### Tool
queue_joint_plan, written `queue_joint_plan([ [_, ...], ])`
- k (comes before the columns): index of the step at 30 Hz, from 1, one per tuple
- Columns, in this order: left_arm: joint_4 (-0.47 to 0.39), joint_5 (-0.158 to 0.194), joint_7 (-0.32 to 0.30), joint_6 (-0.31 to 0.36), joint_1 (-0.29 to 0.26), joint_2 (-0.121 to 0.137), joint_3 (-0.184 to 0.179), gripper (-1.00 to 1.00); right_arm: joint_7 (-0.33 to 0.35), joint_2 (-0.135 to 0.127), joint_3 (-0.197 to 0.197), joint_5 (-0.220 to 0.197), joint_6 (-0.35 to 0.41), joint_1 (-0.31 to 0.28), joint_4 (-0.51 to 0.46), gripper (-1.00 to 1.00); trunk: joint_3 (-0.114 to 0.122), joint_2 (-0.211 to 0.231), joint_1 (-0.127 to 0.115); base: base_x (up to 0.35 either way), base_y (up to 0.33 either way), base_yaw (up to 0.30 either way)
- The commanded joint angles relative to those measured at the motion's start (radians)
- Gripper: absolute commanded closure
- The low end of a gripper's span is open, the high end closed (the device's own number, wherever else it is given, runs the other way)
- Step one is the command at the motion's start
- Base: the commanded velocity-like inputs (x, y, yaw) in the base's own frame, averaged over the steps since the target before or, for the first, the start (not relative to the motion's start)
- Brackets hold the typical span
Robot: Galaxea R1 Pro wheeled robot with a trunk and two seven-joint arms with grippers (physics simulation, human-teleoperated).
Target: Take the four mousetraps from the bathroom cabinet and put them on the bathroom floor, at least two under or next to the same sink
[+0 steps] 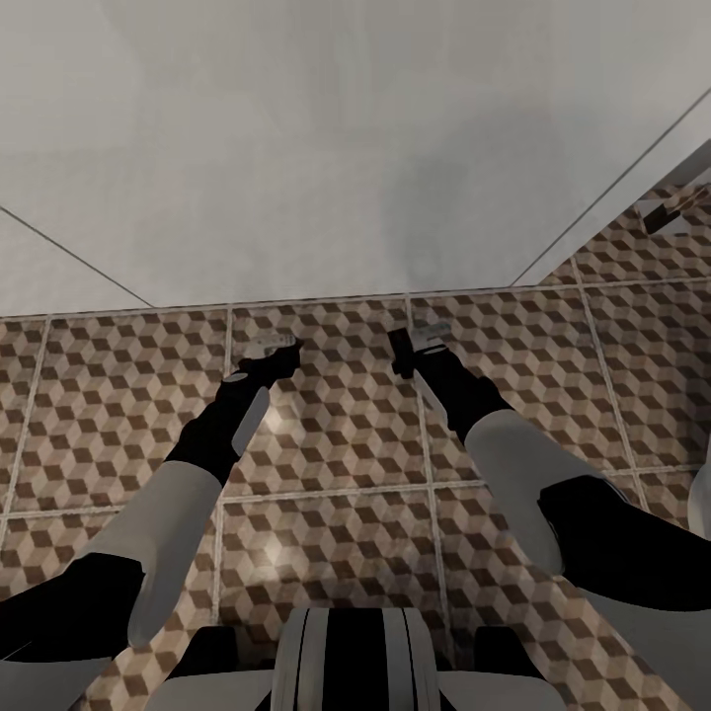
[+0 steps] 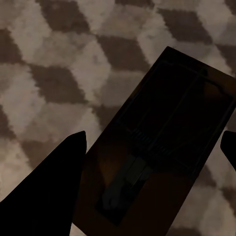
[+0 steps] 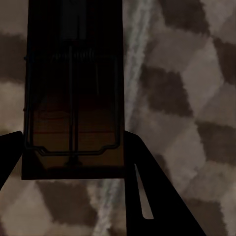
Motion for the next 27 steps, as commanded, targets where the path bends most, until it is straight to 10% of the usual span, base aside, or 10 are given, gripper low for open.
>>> queue_joint_plan([
  [1,-0.002,0.011,0.009,0.004,0.0,0.001,-0.004,1.0,-0.001,0.0,0.004,0.004,0.007,0.0,-0.001,1.0,0.0,0.0,0.0,0.0,0.0,0.0],
  [27,-0.003,0.01,0.01,0.004,0.0,0.003,-0.004,1.0,-0.001,0.0,0.004,0.004,0.001,0.0,0.023,1.0,0.0,0.0,0.0,0.0,0.0,0.0],
])
